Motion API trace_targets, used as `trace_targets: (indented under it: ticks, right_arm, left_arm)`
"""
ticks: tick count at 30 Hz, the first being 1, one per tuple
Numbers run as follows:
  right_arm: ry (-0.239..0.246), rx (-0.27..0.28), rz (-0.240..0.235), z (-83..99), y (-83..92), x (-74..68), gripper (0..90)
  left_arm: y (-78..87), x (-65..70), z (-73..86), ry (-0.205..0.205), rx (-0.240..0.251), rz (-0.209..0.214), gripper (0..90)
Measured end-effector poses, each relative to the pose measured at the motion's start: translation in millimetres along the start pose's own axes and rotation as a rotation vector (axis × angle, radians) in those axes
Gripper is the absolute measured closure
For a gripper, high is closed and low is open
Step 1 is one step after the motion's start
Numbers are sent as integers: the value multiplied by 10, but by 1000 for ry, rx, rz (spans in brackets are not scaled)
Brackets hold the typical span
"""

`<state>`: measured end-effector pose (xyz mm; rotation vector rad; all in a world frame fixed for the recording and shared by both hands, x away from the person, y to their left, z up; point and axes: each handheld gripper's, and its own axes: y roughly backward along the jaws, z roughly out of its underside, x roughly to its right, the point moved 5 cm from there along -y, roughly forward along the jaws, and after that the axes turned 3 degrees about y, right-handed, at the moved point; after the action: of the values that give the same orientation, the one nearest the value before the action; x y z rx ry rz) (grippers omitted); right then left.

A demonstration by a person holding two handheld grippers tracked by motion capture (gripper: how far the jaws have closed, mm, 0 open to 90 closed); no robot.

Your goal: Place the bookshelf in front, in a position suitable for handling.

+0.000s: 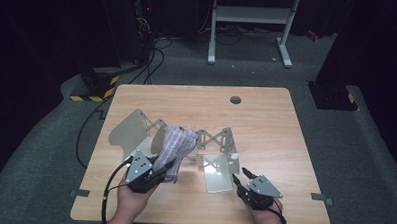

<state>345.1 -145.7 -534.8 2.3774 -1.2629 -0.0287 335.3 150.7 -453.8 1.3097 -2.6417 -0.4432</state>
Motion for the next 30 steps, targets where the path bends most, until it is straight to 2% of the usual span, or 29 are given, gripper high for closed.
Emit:
trace_targets:
  ticks: [5, 13, 23, 30]
  right_arm:
    - [11, -3, -20, 0, -26, -50, 581]
    - [39, -7, -49, -24, -84, -149, 654]
    - [55, -11, -87, -33, -119, -276, 672]
    - [62, -16, -95, -34, -132, -309, 665]
  left_arm:
    - [-153, -24, 192, 18, -45, -28, 663]
    - [-251, -162, 495, 55, -135, -48, 663]
    - [-238, -310, 572, 48, -153, -101, 663]
    - [-197, -506, 596, 87, -151, -146, 664]
